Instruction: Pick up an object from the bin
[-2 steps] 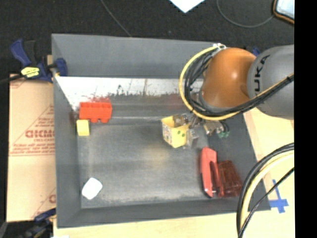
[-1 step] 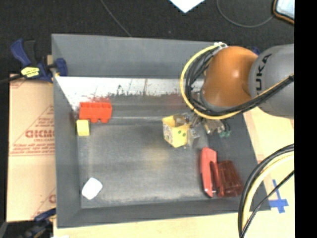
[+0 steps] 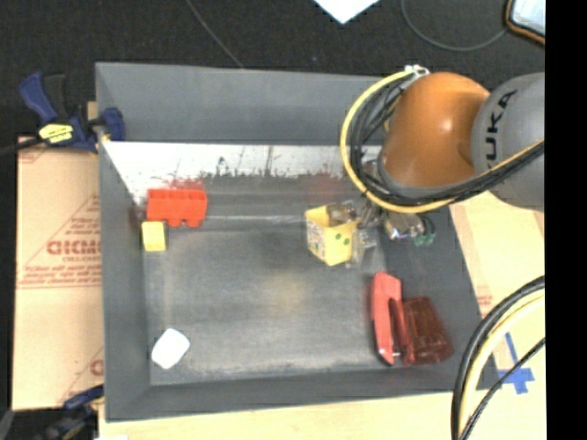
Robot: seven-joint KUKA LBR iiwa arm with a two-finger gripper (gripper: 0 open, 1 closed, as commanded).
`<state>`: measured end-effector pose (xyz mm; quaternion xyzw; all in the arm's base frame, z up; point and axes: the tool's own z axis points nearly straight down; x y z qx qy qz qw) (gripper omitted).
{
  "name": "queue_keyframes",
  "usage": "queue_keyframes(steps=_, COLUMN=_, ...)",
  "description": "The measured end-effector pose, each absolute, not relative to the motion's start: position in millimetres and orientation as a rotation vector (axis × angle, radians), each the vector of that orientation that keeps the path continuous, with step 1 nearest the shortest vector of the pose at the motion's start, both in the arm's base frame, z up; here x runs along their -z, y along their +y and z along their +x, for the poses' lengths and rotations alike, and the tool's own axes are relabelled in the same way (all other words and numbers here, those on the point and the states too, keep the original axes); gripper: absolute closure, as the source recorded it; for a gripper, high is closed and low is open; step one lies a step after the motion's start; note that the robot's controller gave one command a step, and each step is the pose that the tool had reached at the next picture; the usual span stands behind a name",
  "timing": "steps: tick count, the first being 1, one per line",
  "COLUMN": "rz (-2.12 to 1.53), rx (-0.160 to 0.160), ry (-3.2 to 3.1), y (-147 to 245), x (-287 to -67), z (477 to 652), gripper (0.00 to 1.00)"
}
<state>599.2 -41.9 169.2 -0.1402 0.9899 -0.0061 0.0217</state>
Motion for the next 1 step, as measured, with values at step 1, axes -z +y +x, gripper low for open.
queue_keyframes(steps=1, rz=-0.434, rx=0.02, ry=3.065, y=-41.9, x=-192.9, z=599.9, gripper=1.0)
